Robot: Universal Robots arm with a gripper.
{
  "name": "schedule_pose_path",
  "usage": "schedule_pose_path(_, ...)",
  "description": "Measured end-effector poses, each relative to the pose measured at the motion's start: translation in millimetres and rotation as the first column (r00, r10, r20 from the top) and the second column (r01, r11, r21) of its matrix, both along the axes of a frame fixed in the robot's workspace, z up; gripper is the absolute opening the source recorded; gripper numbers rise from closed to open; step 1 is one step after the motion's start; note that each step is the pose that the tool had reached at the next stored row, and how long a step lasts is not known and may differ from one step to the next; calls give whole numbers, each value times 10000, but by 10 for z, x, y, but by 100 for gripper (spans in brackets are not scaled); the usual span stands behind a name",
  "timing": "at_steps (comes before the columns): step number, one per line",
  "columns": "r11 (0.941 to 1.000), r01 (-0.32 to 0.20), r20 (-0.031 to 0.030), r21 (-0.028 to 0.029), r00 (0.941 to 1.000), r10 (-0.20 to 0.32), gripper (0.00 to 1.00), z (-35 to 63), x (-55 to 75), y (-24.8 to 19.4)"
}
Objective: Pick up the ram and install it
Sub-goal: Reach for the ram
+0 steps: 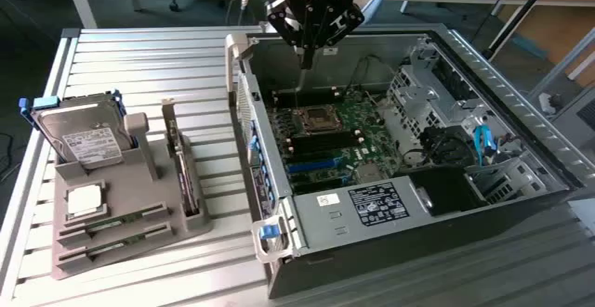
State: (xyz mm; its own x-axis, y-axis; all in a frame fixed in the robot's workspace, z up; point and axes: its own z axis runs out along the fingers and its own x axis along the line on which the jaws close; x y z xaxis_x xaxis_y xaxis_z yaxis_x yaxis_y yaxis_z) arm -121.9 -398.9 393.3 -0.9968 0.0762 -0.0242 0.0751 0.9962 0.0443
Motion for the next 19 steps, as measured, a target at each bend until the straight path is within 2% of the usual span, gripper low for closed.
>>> schedule_pose_path(2,10000,-2,1,0,10000,2,11,0,-1,0)
schedule_pose_path(8,10000,1,0,0,10000,-1,11,-4,-317,0)
schedule_pose_path(12,10000,-1,-1,-1,10000,1,11,-15,-557,0)
schedule_pose_path(17,10000,0,0,0,10000,0,11,-30,-997,0)
schedule_pose_path(19,10000,0,0,0,10000,0,11,-32,-1095,0)
